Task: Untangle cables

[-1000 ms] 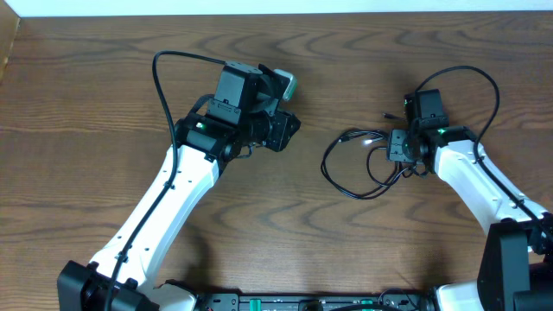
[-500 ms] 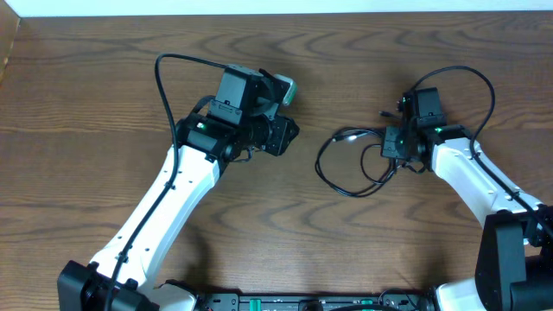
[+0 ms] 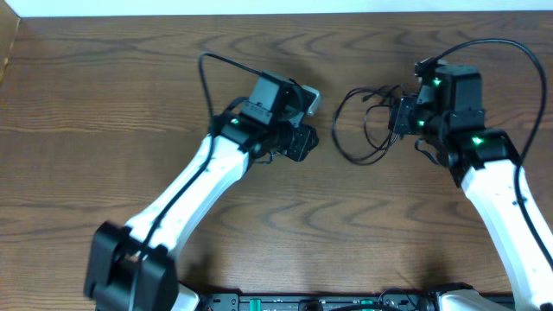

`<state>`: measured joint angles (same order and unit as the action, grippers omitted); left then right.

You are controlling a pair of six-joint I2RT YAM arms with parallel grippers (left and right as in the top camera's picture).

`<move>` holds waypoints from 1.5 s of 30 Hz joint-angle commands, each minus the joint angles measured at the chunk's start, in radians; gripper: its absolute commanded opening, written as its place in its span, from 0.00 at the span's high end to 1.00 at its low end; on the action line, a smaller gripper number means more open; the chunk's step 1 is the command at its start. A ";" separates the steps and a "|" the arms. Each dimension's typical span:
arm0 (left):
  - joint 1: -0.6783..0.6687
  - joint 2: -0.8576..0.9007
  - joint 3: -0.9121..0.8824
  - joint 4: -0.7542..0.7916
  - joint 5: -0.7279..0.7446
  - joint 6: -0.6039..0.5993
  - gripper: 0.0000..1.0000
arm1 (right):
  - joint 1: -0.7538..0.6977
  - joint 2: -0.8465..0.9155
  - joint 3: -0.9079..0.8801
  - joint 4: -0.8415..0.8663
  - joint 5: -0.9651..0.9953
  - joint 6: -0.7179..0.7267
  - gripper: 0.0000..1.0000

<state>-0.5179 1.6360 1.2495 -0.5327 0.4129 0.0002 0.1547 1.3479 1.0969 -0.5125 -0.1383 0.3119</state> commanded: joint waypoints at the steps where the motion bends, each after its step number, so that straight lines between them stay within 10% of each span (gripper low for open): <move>1: -0.029 0.087 -0.004 0.018 -0.005 0.003 0.60 | 0.001 -0.029 0.013 -0.008 -0.003 0.018 0.99; 29: -0.225 0.164 -0.004 0.334 0.182 0.228 0.60 | -0.087 -0.036 0.013 -0.045 -0.156 0.077 0.99; 45: -0.222 0.164 -0.004 0.413 0.191 0.232 0.61 | -0.246 -0.117 0.014 0.074 -0.647 0.154 0.99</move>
<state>-0.7433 1.7973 1.2495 -0.1268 0.5797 0.2115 -0.0620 1.2633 1.0969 -0.4690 -0.6003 0.4137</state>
